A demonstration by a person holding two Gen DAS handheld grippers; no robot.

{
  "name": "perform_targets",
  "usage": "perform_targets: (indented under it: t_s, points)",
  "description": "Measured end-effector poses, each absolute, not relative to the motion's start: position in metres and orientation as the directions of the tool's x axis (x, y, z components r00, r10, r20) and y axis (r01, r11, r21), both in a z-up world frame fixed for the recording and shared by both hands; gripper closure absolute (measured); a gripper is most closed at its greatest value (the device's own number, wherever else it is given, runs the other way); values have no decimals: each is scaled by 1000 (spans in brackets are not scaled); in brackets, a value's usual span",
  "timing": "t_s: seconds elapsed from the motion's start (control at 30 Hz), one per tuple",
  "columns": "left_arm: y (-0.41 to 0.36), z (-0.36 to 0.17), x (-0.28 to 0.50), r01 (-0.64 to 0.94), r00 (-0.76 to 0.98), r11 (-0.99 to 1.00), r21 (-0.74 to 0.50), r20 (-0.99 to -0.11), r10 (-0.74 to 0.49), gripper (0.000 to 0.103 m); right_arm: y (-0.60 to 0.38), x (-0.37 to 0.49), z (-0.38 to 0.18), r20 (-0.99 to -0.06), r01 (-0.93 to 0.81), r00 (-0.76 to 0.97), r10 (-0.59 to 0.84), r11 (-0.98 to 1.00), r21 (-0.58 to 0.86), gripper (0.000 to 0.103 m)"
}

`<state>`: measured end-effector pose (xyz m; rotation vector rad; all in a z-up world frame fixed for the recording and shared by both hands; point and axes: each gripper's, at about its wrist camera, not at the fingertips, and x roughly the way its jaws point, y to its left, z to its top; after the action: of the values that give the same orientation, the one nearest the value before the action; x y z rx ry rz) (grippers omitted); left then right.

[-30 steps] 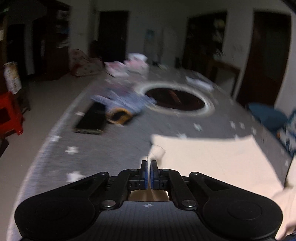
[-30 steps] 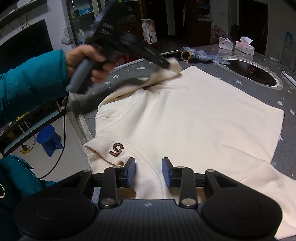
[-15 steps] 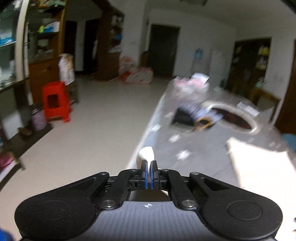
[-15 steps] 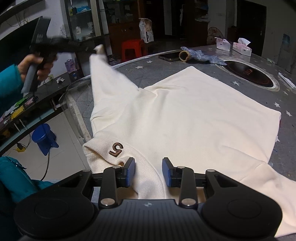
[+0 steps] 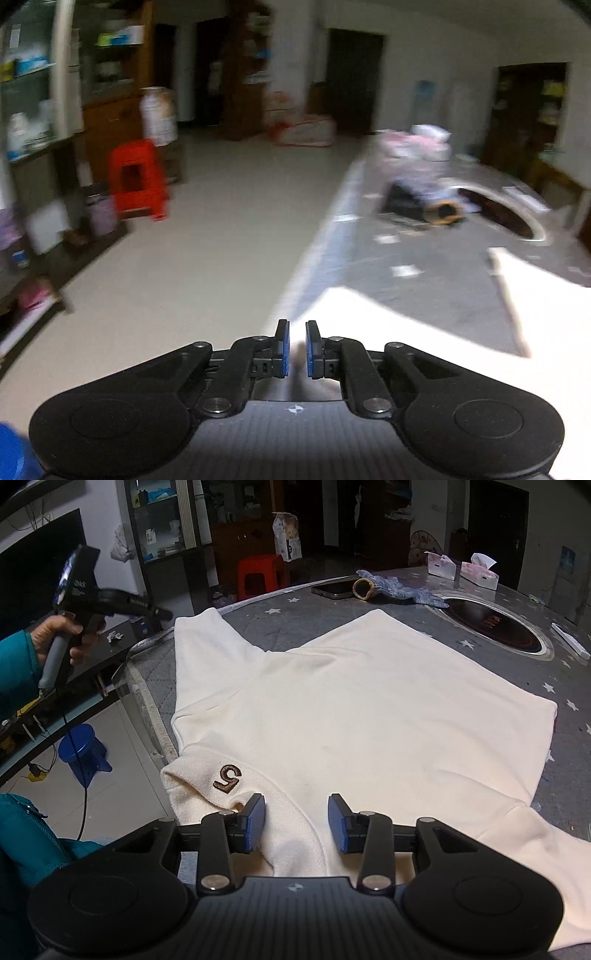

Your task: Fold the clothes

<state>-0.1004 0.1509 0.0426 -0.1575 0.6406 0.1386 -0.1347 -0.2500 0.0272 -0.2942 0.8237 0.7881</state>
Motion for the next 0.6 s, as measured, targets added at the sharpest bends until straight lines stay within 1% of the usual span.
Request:
perform_targets:
  t_s: [0.1,0.17,0.23,0.3,0.37,0.43,0.6]
  points:
    - [133,41,-87,-103,792,987,-123,-610,6,93,-250,-134,27,-749,-726,423,511,685,57,62]
    - [125,36,-77,-90,781,991,-98,-625,9,93,-251,-134,26,-747,-724,425,511,687,57,61]
    - [121,28,-66,-110,749,992,-54,-660,47,93,-252,-134,26,-745,-722,427,512,689,60,60]
    - [120,25,-61,-128,737,991,-23,-671,80,93,-253,-135,26,-742,-720,429,516,691,65,59]
    - [115,30,-56,-129,731,991,-37,-679,70,92,-254,-135,25,-739,-719,428,520,691,70,59]
    - [103,37,-56,-85,746,994,-73,-666,15,92,-255,-135,25,-739,-720,427,522,690,71,58]
    - [49,51,-50,110,757,982,-155,-627,-184,92,-255,-134,25,-737,-723,425,525,687,72,57]
